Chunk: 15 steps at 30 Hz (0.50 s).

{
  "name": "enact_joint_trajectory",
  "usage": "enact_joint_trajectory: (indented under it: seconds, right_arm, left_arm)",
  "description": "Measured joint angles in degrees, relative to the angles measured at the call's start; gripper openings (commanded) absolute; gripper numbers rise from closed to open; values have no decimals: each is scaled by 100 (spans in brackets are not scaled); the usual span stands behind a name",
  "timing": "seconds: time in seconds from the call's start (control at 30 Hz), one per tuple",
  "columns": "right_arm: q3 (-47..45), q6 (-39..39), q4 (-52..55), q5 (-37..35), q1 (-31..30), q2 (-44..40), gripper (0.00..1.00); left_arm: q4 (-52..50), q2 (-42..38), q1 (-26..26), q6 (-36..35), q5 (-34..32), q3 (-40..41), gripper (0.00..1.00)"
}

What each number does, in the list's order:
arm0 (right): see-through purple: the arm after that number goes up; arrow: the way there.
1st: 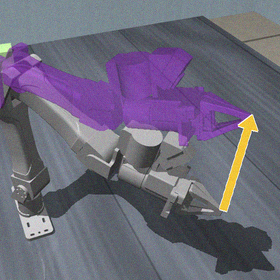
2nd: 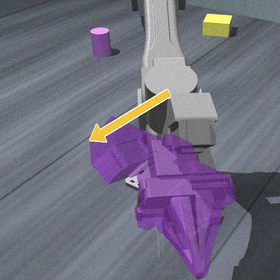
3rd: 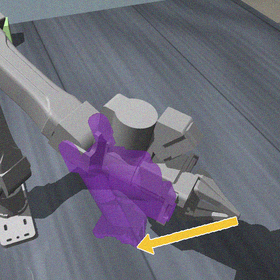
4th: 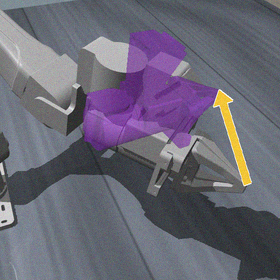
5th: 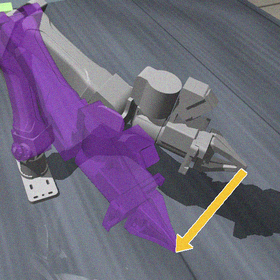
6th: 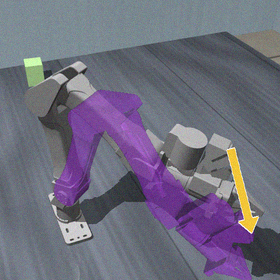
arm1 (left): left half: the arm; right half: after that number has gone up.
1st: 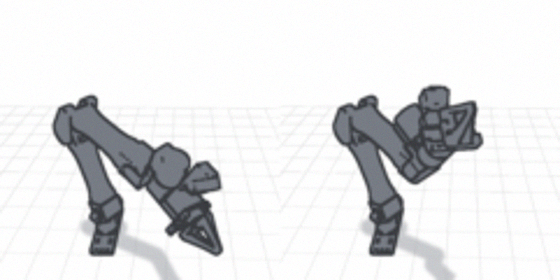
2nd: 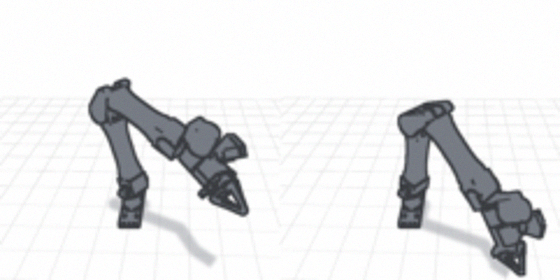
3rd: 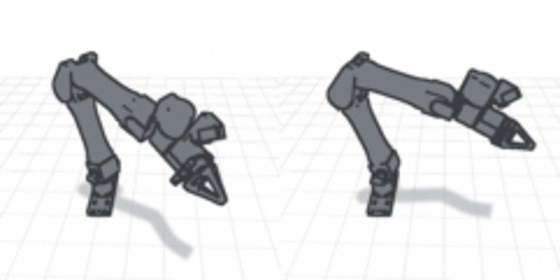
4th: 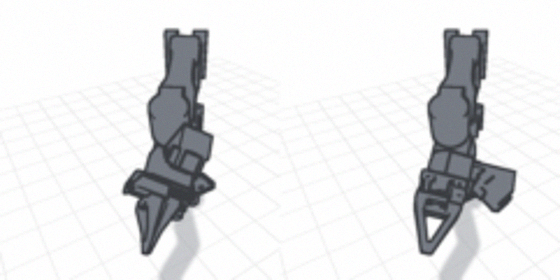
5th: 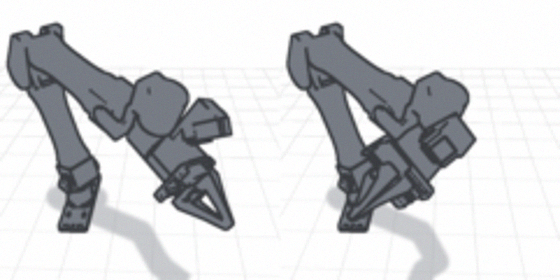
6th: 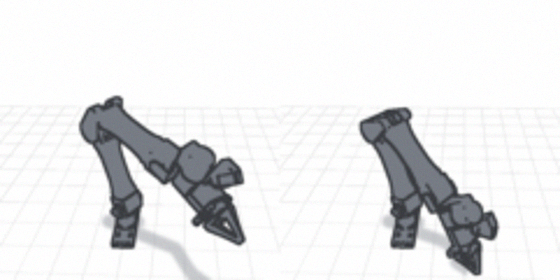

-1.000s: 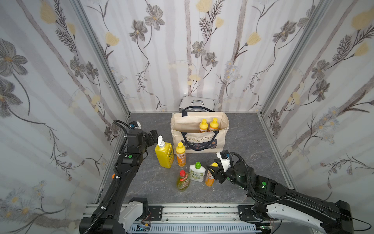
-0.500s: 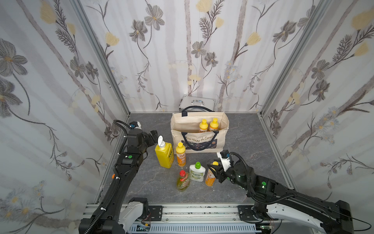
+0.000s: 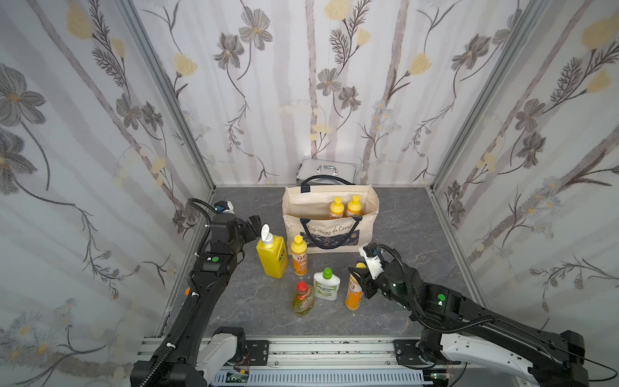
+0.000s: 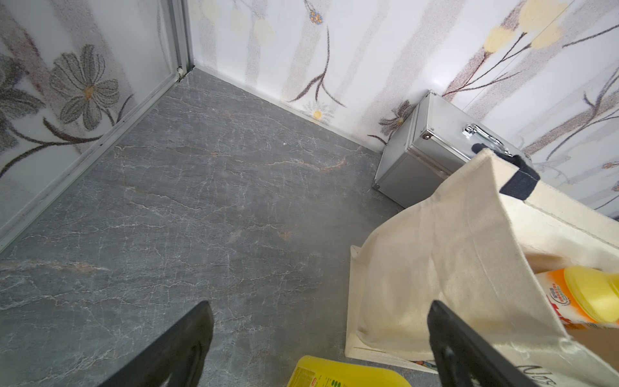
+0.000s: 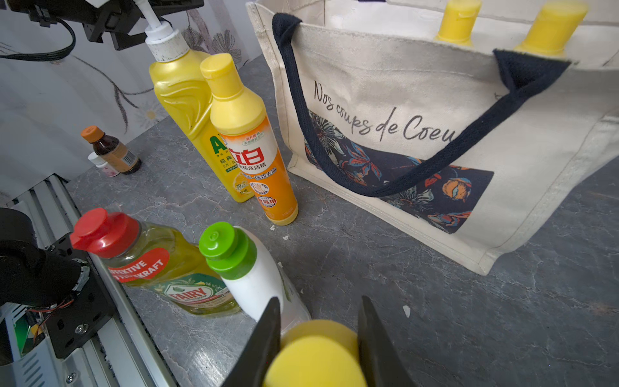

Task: Pack dish soap into the shopping bag
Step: Pick up the bottle of dish soap at the center of the board.

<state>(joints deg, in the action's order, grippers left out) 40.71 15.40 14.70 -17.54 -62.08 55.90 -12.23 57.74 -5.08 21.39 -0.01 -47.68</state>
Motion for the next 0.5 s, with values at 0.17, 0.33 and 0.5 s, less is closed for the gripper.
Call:
enact_joint_trajectory:
  seconds: [0.17,0.33,0.5]
  right_arm:
    - [848,-291,398,-223,44,190,3]
    - [2190,-662,822,-247,400,811,3]
    - [4074,-1137,1349,-229,831,1882,0]
  left_arm:
    - [0,-4,0,-2,-7,0,100]
    - [-2,-13,0,-17,-22,0,100]
    - [-2,2,-2,-20,-26,0,100]
